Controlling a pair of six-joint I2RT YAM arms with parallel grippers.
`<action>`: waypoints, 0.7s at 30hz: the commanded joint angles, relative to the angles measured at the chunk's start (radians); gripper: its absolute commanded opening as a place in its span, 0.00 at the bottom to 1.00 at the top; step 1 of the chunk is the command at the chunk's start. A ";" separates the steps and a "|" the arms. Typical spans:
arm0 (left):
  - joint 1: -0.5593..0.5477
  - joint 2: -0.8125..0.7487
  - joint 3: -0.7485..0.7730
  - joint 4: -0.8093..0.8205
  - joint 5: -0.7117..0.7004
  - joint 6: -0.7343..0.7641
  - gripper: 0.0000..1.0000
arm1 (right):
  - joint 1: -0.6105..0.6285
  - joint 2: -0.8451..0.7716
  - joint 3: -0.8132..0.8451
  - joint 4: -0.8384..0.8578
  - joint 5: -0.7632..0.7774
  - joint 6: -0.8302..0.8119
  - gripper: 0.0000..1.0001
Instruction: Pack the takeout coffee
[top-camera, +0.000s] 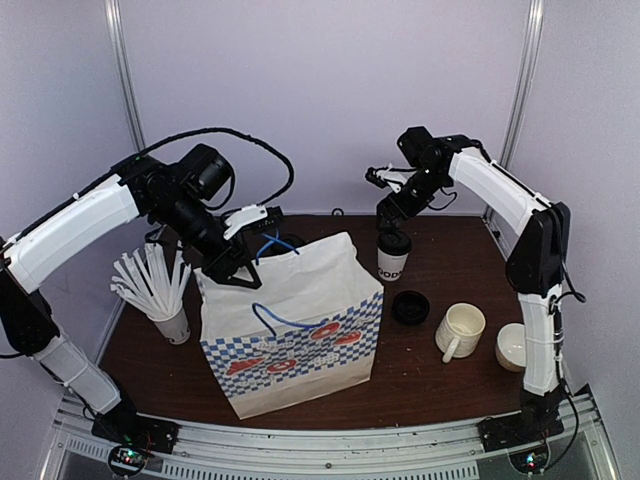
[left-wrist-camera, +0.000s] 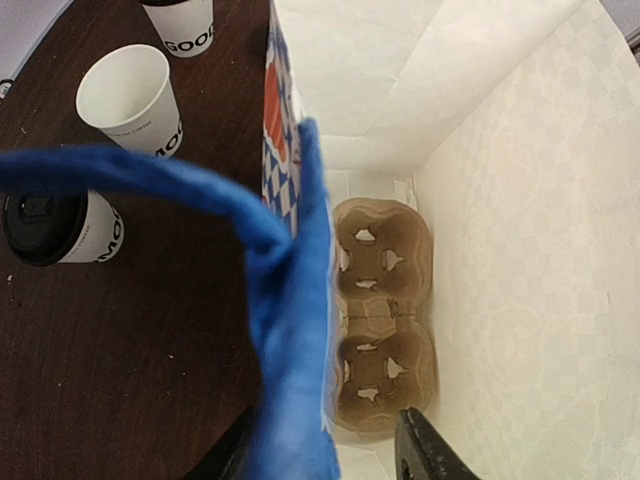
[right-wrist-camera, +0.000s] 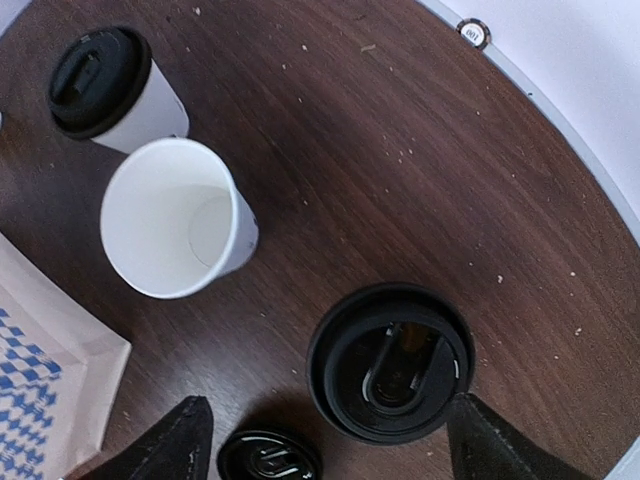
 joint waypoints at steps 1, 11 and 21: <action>0.005 0.019 0.037 0.008 0.005 -0.001 0.47 | -0.019 0.014 0.030 -0.065 0.110 -0.002 0.88; 0.005 0.002 0.022 0.014 0.006 0.003 0.50 | -0.040 0.144 0.150 -0.153 0.086 -0.005 0.92; 0.005 0.003 0.010 0.019 0.017 0.005 0.50 | -0.040 0.196 0.184 -0.164 0.107 -0.002 0.92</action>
